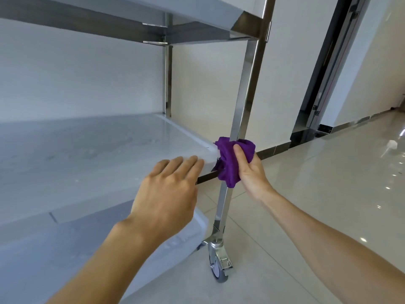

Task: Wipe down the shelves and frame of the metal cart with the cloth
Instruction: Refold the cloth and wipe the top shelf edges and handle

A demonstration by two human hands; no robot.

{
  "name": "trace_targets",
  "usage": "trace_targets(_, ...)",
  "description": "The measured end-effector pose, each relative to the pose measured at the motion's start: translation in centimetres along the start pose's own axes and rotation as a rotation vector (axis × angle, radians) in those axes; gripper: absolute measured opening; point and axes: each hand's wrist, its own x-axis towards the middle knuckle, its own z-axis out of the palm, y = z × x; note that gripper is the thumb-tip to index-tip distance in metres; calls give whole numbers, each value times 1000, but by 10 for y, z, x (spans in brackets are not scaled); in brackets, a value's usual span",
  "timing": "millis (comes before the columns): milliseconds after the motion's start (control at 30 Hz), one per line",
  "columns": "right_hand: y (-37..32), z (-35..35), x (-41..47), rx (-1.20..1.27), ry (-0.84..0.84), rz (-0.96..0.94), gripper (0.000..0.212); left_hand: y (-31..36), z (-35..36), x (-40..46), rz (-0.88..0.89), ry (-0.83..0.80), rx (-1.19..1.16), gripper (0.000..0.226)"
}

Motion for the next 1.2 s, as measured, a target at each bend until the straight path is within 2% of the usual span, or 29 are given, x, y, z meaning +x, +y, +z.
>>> trace_targets(100, 13, -3, 3, 26, -24, -50, 67, 1, 5, -1, 19, 22, 7, 56)
trace_targets(233, 33, -3, 4, 89, -45, -196, 52, 0, 11, -2, 28, 26, 43, 57)
trace_targets(300, 51, 0, -2, 125, -16, -224, 34, 0, 12, -4, 36, 23, 53, 59)
trace_targets(367, 76, 2, -15, 112, 7, -165, 27, -1, 12, -6, 47, 6, 77, 62)
trace_targets(500, 136, -3, -58, -111, 17, -31, 50, -1, 11, -5, 34, -39, 100, 66)
trace_targets(667, 167, -5, -82, -171, -18, 137, 42, -1, 9, -5, 32, -72, 69, 66)
trace_targets(800, 145, -16, -80, -222, -154, 230, 47, -1, 1, -6, 16, -125, -9, 67)
trace_targets(900, 113, -25, -82, -357, -211, 257, 50, -4, -11, -15, -121, -26, -283, 57)
trace_targets(1000, 63, -33, -89, -436, -178, 218, 57, -11, -26, -28, -207, 35, -354, 47)
trace_targets(1100, -3, -39, -97, -451, -154, 59, 57, -19, -38, -33, -139, 23, -284, 44)
trace_targets(1200, -70, -33, -90, -565, -261, -187, 54, -30, -45, -30, -135, 10, -226, 43)
